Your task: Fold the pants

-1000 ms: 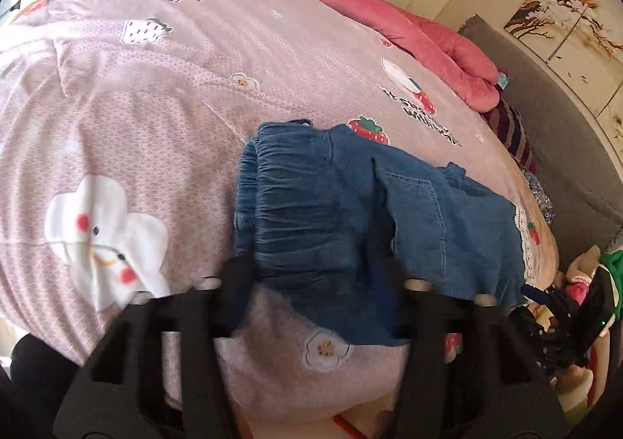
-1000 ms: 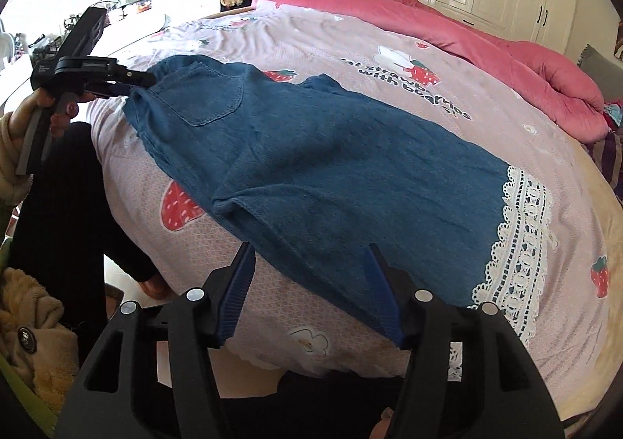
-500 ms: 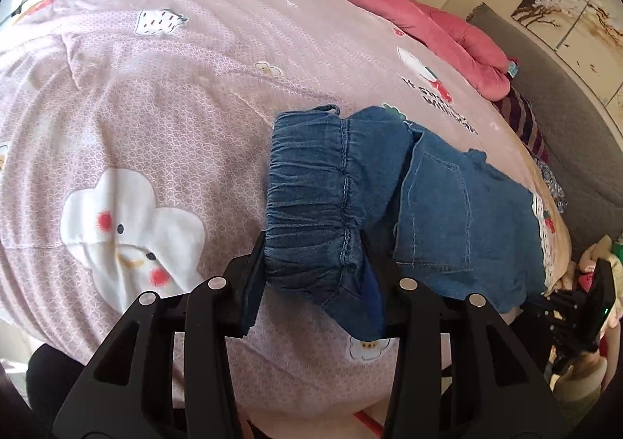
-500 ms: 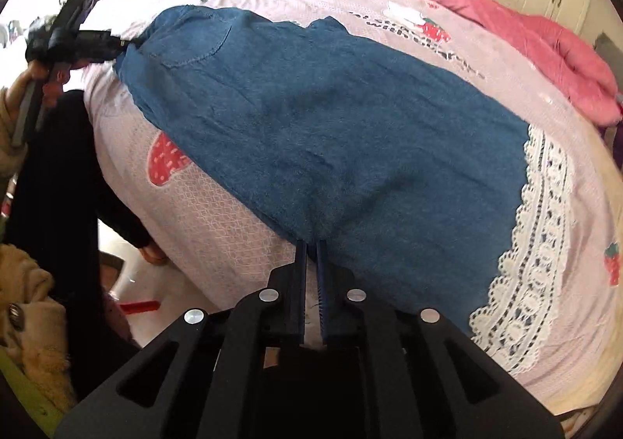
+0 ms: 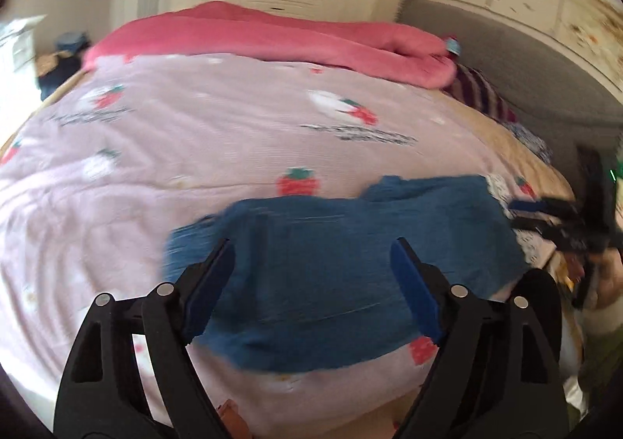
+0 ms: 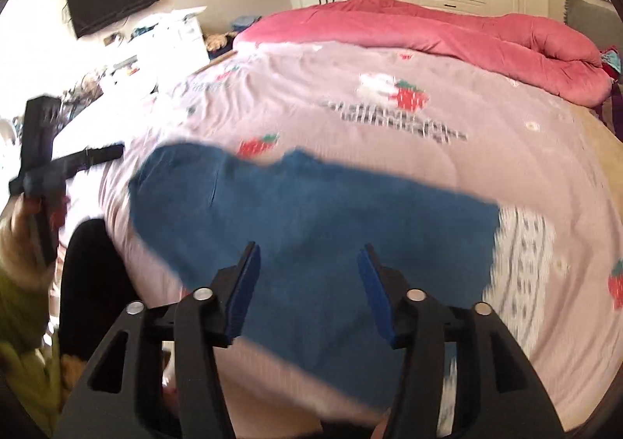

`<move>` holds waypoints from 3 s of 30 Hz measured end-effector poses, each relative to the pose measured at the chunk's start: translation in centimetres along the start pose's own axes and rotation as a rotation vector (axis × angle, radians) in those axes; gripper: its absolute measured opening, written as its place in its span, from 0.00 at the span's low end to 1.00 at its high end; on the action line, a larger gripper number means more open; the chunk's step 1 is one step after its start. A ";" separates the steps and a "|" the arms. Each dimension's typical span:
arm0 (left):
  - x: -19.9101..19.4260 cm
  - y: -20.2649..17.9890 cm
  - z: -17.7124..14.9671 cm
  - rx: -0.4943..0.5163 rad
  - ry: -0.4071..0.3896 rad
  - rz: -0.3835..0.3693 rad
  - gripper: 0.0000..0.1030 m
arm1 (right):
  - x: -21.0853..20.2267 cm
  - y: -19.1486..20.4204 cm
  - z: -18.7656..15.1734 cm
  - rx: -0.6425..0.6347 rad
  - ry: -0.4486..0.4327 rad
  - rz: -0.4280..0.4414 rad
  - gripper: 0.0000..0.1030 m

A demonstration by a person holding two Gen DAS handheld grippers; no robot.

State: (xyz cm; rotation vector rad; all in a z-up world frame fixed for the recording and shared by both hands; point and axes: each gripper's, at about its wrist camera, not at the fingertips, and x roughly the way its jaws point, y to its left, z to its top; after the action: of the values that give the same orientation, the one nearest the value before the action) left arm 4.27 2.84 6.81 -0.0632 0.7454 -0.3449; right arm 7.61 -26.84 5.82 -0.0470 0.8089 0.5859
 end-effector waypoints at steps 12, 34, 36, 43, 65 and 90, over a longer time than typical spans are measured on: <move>10.9 -7.9 -5.7 0.152 0.278 -0.184 0.63 | 8.2 0.1 6.1 -0.025 0.132 0.002 0.56; 10.3 -6.9 -5.9 0.131 0.216 -0.257 0.66 | 20.1 -1.5 9.3 0.086 0.280 0.063 0.06; 10.3 -6.9 -5.9 0.131 0.214 -0.263 0.68 | 17.2 -3.5 9.5 0.150 0.169 0.047 0.21; 9.0 -6.4 -4.7 0.075 0.164 -0.378 0.70 | 4.9 -9.8 6.3 0.300 -0.070 -0.017 0.49; 22.4 -3.2 6.5 -0.084 0.347 -0.189 0.60 | 2.6 -19.7 -2.9 0.553 0.010 -0.059 0.60; 21.9 -3.5 6.5 -0.099 0.247 -0.196 0.09 | 4.4 -16.3 -3.5 0.318 0.025 -0.196 0.34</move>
State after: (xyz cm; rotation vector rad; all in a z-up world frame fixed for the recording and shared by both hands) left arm 22.59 -8.08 -2.12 -0.1908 1.0038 -0.5089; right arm 16.00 -39.37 -2.54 0.1571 0.9023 0.2680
